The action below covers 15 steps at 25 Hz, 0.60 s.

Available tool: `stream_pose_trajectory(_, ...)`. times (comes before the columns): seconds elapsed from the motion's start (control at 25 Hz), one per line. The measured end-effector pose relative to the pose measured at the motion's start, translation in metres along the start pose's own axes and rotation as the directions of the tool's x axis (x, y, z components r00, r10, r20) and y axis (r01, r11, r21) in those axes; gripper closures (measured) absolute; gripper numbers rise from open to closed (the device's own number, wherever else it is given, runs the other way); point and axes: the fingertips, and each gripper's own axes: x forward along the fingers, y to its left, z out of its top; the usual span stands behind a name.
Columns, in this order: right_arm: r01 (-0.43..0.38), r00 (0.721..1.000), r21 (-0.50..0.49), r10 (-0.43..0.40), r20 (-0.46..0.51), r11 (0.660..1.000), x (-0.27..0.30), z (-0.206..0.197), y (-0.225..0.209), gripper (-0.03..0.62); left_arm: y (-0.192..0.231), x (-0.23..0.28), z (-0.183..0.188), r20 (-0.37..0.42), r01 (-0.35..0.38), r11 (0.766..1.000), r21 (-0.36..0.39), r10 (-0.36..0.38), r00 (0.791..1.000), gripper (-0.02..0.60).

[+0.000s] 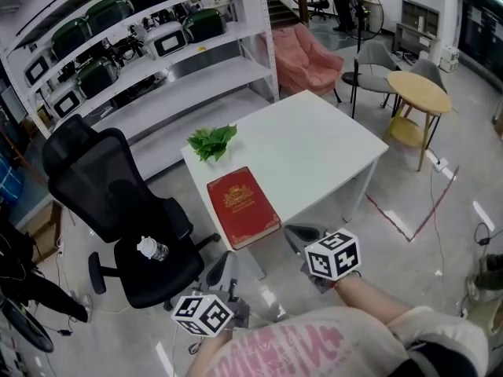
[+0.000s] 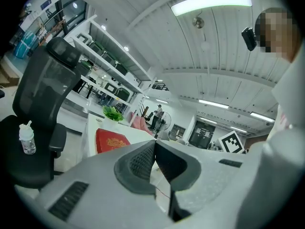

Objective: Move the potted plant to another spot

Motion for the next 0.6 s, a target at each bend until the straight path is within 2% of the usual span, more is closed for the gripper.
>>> stream_pose_trajectory(0.6,-0.003,1.0,0.006,0.003,0.0,1.0,-0.0003,0.0015,-0.0045,0.586,-0.0026,0.008,-0.0009,-0.011,0.011,1.0,0.009,-0.011,1.0,0.578)
